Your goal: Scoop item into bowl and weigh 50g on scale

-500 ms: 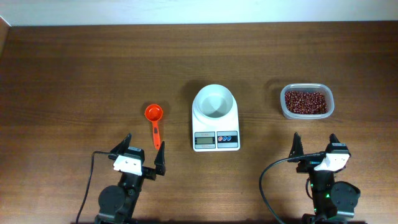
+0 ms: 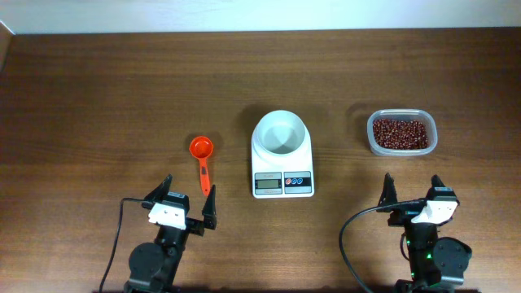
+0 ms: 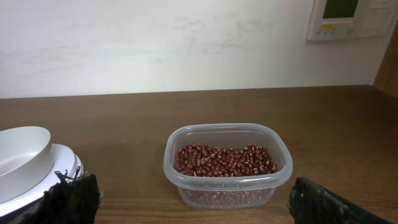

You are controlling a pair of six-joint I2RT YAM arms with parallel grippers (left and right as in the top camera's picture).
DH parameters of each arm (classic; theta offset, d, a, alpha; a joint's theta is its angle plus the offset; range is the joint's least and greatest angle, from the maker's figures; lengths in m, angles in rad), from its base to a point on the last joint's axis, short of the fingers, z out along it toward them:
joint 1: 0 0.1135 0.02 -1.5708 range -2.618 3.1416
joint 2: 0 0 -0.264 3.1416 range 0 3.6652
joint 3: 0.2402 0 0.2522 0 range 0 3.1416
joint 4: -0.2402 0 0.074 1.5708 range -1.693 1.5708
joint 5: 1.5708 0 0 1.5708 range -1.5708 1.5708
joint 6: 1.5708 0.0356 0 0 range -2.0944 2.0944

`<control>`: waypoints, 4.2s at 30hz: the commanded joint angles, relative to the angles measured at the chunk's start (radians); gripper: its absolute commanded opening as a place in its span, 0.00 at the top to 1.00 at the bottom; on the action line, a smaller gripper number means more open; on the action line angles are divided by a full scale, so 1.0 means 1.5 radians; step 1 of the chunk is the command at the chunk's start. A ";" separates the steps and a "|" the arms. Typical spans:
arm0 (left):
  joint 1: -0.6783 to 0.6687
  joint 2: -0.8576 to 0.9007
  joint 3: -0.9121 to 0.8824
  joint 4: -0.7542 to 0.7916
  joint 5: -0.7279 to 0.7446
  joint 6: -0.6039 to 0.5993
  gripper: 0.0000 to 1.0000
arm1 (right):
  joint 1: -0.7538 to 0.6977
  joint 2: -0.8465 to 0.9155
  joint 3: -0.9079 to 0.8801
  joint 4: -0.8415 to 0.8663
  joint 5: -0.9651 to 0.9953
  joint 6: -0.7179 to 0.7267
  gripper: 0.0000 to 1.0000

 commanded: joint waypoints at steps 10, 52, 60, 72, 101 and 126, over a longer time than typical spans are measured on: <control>0.002 -0.003 -0.001 -0.007 -0.005 0.010 0.01 | 0.000 -0.004 -0.004 -0.003 -0.001 -0.003 0.01; 0.002 -0.003 0.000 -0.007 -0.004 0.010 0.01 | 0.000 -0.004 -0.004 -0.003 -0.001 -0.003 0.01; 0.002 0.172 0.351 -0.330 -0.002 -0.032 0.01 | 0.000 -0.004 -0.004 -0.003 -0.001 -0.003 0.01; 0.002 1.000 0.787 -0.636 0.060 -0.032 0.22 | 0.000 -0.004 -0.004 -0.003 -0.001 -0.003 0.01; 0.023 1.163 0.666 -0.391 -0.010 -0.132 0.38 | 0.000 -0.004 -0.004 -0.003 -0.001 -0.003 0.01; 0.023 1.164 0.618 -0.254 -0.048 -0.132 0.01 | 0.000 -0.004 -0.004 -0.003 -0.001 -0.003 0.01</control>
